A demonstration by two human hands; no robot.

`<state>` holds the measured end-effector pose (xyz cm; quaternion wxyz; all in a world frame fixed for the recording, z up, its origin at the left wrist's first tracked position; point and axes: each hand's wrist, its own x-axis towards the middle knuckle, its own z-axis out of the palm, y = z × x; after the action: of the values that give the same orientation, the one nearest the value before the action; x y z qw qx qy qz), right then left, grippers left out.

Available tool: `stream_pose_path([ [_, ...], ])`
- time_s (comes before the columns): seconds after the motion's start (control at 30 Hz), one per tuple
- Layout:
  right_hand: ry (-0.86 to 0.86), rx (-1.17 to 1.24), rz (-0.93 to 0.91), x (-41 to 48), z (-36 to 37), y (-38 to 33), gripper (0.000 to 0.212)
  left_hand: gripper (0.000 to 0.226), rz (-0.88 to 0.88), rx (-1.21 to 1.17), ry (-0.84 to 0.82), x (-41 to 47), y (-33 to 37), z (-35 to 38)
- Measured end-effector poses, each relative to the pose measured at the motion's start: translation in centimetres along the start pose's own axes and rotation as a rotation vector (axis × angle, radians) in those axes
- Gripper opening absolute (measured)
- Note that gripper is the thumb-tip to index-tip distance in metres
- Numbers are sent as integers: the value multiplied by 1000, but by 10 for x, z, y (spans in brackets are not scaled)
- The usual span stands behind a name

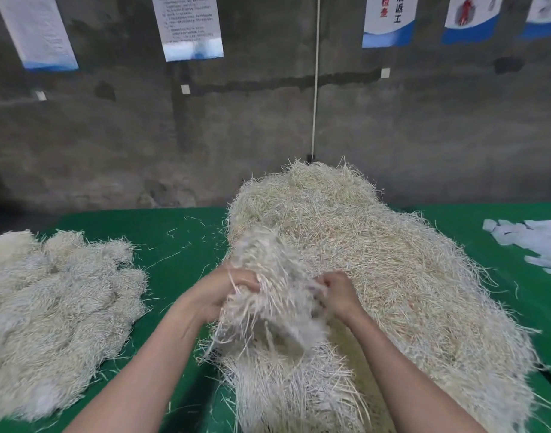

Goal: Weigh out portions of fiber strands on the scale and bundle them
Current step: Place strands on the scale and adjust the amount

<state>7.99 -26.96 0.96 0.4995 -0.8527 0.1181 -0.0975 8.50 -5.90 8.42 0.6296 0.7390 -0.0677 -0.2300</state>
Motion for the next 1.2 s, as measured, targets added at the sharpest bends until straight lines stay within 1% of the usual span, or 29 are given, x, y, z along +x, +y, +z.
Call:
stream_pose_path([
  [0.03,-16,-69,49,-3,0,17,37,10,42,-157,43,0,2,-4],
  [0.07,-42,-103,110,-6,2,32,37,8,70,-333,49,2,4,-9],
  [0.1,-69,-127,144,-9,6,43,36,17,115,-533,23,3,7,-13],
  [0.13,-93,-178,167,-13,10,51,35,23,175,-675,13,4,9,-16],
  [0.17,-133,-250,185,-16,13,58,32,19,235,-740,21,4,13,-19],
  [0.2,-194,-329,185,-21,15,61,30,8,269,-747,37,2,17,-19],
  [0.27,-315,-415,161,-25,12,53,22,20,293,-633,64,-1,20,-17],
  [0.3,-296,-411,105,-25,8,44,25,24,289,-576,66,-3,20,-14],
  [0.33,-180,-363,10,-25,2,30,29,26,284,-545,57,-5,18,-12],
  [0.37,8,-229,-94,-25,-6,12,32,27,283,-522,52,-8,15,-10],
  [0.4,183,-6,-184,-29,-14,-8,32,26,273,-528,49,-10,12,-6],
  [0.43,252,230,-254,-35,-21,-30,30,23,252,-555,46,-12,9,-2],
  [0.47,183,425,-303,-44,-25,-51,38,19,233,-574,39,-15,6,4],
  [0.5,24,573,-309,-52,-24,-66,53,17,227,-524,62,-18,3,9],
  [0.53,-139,626,-298,-63,-19,-79,64,17,235,-374,99,-21,-1,14],
  [0.6,-313,550,-317,-85,-3,-96,82,15,253,-2,60,-32,-7,27],
  [0.67,-308,416,-295,-100,20,-100,94,15,214,237,-58,-43,-14,36],
  [0.73,-235,404,-137,-106,41,-98,74,14,178,458,3,-49,-22,35],
  [0.77,-173,400,-56,-104,47,-96,61,27,158,522,63,-53,-26,32],
  [0.8,-99,393,19,-100,50,-93,54,48,143,496,139,-55,-33,29],
  [0.83,-19,400,91,-95,52,-91,52,65,149,364,245,-59,-41,27],
  [0.87,47,417,151,-91,53,-88,52,71,192,177,352,-66,-49,29],
  [0.93,141,444,194,-87,58,-84,58,60,357,-120,581,-84,-60,33],
  [1.0,212,453,156,-91,63,-87,54,60,418,-176,755,-95,-74,37],
  [1.03,250,490,124,-94,66,-90,49,69,396,-224,744,-97,-79,37],
  [1.07,251,521,92,-98,67,-95,45,81,305,-392,599,-97,-80,37],
  [1.13,131,526,-10,-112,71,-103,43,93,95,-784,174,-95,-69,33],
  [1.17,47,449,-64,-119,74,-100,44,93,57,-864,104,-94,-64,28],
  [1.2,-14,306,-123,-127,80,-95,47,90,28,-862,154,-92,-58,22],
])
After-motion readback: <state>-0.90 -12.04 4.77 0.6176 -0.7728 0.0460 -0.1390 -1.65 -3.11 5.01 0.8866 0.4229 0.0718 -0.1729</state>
